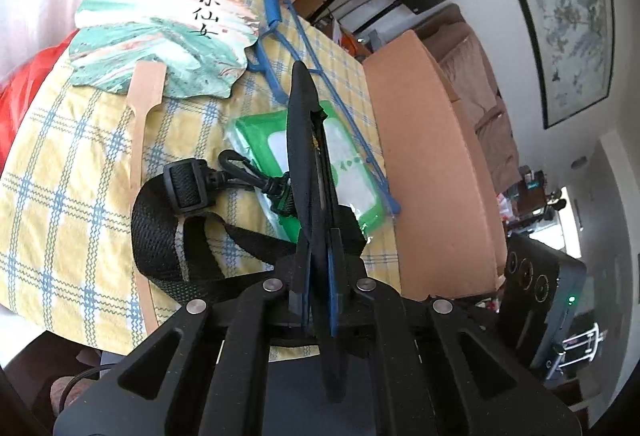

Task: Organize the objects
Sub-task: 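Carry the black slipper in the left tool toward the cardboard box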

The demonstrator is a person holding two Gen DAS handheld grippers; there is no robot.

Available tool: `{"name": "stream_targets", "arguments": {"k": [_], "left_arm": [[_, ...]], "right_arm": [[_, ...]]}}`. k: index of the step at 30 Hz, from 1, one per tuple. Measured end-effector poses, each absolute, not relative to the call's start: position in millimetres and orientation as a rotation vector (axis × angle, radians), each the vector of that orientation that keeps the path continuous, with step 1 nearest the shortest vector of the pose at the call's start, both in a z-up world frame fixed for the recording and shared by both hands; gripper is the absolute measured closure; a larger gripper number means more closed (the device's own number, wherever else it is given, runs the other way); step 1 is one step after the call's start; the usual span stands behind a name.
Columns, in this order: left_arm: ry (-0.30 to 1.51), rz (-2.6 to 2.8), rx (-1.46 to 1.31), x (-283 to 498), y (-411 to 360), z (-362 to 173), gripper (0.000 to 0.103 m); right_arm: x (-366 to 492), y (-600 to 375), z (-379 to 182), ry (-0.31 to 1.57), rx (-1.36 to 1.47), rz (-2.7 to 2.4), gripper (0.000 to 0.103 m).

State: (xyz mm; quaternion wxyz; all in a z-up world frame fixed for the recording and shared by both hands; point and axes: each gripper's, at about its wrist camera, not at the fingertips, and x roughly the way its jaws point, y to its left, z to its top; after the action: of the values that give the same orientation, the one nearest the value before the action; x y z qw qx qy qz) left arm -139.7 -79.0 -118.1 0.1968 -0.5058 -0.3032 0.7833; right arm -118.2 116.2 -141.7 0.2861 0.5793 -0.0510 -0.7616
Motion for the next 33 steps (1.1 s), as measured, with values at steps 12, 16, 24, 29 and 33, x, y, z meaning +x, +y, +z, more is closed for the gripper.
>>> {"name": "stream_targets", "arguments": {"k": [12,16,24,29,33], "left_arm": [[-0.885,2.234,-1.431,-136.1,-77.1,-121.1,0.096],[-0.905,2.247,-1.436,-135.7,-77.6,-120.9,0.096],[-0.881,2.249,-1.440,-134.2,-72.1,-119.5,0.097],[-0.869,2.243,-1.432,-134.0,-67.6,-117.3,0.097],[-0.864,2.238,-1.413,-133.7,-67.9,-113.0,0.098]], "right_arm": [[-114.5,97.6,-141.6,-0.210,1.517,-1.963,0.019],[-115.1,95.1,-141.2,-0.232,1.534,-1.959,0.017],[-112.3,89.7,-144.1,-0.272,1.519,-1.974,0.001],[-110.8,87.5,-153.0,-0.242,1.532,-2.003,0.007],[-107.3,90.3,-149.0,-0.217,1.505,-2.026,0.012]]}}
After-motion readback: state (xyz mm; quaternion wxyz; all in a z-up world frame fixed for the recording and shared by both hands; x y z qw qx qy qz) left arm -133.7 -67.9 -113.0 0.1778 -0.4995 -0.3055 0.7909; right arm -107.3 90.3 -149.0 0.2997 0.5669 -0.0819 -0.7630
